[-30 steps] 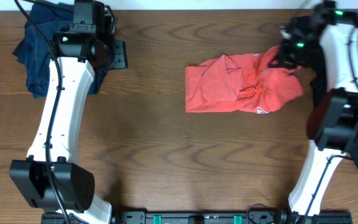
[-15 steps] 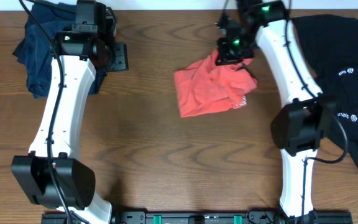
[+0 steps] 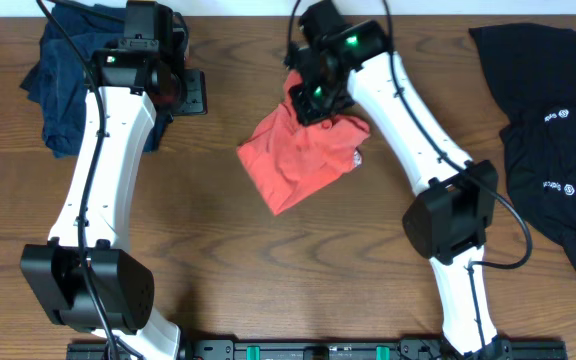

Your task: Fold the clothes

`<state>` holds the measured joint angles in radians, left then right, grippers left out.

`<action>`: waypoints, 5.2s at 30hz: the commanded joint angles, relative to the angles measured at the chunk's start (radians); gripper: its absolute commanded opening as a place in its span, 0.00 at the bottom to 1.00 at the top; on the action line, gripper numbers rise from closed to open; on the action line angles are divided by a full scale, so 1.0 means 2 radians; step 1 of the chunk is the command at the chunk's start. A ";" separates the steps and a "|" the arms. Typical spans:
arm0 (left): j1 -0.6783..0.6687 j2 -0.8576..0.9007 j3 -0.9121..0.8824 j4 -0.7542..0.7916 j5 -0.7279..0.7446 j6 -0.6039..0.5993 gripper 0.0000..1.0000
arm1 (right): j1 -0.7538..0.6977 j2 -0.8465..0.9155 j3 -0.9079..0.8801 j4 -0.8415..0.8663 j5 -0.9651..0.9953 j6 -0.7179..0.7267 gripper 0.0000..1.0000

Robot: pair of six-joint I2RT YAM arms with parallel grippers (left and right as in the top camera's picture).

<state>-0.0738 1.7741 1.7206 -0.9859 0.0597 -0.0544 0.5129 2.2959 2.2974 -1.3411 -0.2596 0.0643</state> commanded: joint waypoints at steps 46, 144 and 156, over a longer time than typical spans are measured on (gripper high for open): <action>0.104 0.008 -0.008 -0.002 -0.040 -0.005 0.59 | -0.062 0.099 0.003 0.069 -0.154 -0.034 0.01; 0.104 0.008 -0.008 0.002 -0.040 -0.005 0.59 | -0.057 -0.017 -0.059 -0.089 -0.077 -0.278 0.01; 0.104 0.008 -0.008 0.002 -0.040 -0.005 0.59 | 0.042 -0.053 -0.079 -0.150 -0.108 -0.278 0.01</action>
<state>0.1299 1.7752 1.7134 -0.9833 -0.0074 -0.0555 0.5415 2.1777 2.1654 -1.6341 -0.4187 -0.4984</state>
